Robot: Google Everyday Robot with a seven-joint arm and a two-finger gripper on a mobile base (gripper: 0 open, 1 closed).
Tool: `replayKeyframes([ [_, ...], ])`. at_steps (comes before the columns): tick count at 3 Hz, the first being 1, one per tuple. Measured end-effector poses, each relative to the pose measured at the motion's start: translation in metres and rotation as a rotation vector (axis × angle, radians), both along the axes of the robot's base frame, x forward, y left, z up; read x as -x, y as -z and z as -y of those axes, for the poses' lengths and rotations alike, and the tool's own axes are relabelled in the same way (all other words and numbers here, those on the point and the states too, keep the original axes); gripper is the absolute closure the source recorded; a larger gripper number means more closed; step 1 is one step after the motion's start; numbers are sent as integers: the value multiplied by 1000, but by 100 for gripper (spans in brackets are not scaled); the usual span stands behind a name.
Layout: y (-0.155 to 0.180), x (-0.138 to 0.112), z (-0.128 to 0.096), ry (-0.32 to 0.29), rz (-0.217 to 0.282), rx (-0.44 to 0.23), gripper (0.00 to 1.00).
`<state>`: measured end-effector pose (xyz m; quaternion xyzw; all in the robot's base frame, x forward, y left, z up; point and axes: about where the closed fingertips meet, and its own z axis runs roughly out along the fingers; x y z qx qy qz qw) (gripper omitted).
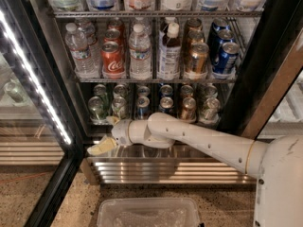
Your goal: Pick 7up can from bottom shelf of fridge
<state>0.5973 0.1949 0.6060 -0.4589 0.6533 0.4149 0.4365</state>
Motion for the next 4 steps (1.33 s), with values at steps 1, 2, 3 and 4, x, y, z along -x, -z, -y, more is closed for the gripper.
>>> replayKeyframes([
  [1, 21, -20, -14, -15, 19, 12, 6],
  [2, 22, -21, -15, -17, 27, 17, 9],
  [3, 13, -34, -17, -19, 75, 51, 20],
  [4, -3, -55, -12, -5, 153, 130, 13],
])
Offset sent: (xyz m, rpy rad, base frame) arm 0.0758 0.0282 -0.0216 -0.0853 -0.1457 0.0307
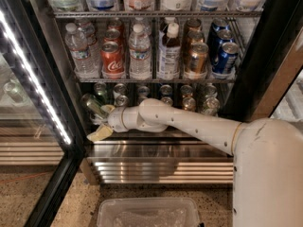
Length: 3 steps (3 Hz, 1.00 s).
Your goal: Pick 7up can from bottom shelf of fridge
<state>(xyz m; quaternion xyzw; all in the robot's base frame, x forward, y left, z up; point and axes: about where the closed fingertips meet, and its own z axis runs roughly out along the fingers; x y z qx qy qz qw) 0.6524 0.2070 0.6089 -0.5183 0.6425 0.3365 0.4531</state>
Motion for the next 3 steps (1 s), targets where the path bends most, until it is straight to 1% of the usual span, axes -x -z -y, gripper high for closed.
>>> replayKeyframes([
  [1, -14, -16, 12, 37, 65, 63, 11],
  [2, -20, -28, 17, 52, 94, 96, 10],
  [3, -14, -36, 17, 60, 85, 67, 10],
])
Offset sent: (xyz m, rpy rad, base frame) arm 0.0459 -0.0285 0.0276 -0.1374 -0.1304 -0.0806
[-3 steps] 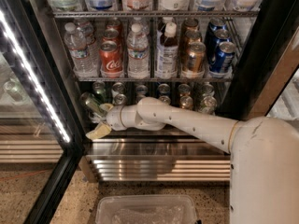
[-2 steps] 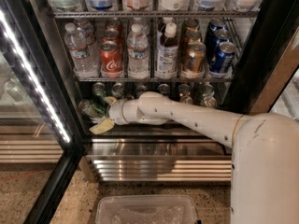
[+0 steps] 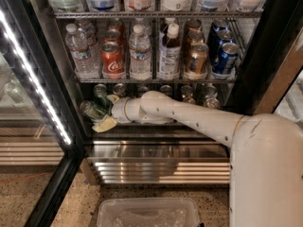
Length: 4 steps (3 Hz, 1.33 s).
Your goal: Pick 7up can from bottom shelf of fridge
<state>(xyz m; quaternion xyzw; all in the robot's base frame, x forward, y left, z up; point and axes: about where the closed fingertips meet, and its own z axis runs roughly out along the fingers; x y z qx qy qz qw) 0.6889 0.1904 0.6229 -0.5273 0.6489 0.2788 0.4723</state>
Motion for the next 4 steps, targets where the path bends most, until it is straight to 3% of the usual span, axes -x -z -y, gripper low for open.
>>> replayKeyframes([
  [1, 9, -2, -6, 4, -29, -49, 12],
  [3, 17, -2, -16, -11, -57, -75, 43],
  [4, 15, -2, -18, -14, -62, -79, 26],
])
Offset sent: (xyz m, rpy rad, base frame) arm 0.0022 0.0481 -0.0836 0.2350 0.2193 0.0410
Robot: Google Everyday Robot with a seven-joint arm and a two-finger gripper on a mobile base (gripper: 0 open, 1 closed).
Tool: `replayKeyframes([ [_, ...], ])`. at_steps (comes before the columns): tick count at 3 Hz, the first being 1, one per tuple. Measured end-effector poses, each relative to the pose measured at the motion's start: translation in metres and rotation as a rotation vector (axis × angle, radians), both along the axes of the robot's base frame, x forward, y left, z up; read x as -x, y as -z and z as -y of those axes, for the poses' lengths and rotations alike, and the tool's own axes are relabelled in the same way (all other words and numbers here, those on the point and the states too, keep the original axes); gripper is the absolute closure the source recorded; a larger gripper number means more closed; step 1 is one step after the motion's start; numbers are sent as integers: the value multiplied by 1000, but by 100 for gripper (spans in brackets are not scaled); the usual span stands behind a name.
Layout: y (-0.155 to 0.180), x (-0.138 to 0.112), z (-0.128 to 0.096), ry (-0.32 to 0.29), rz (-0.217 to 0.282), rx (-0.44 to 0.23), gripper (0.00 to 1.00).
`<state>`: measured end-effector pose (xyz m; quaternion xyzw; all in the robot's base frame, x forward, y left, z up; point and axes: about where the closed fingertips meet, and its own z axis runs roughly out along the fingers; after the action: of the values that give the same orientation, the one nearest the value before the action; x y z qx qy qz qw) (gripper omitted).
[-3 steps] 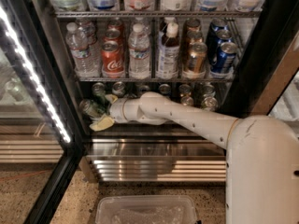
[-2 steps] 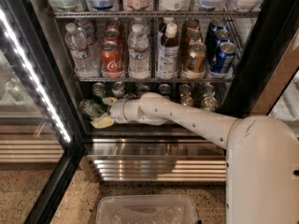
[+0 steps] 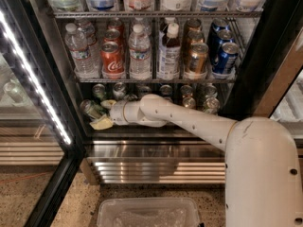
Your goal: Pick 7up can from bottom shelf of fridge
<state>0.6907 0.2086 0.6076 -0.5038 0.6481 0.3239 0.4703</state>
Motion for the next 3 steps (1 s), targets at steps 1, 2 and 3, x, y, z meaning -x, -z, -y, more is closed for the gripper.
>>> replayKeyframes([
  [1, 6, 2, -16, -32, -24, -15, 17],
  [2, 16, 1, -27, -56, -47, -28, 7],
  [3, 19, 1, -32, -67, -57, -33, 12],
])
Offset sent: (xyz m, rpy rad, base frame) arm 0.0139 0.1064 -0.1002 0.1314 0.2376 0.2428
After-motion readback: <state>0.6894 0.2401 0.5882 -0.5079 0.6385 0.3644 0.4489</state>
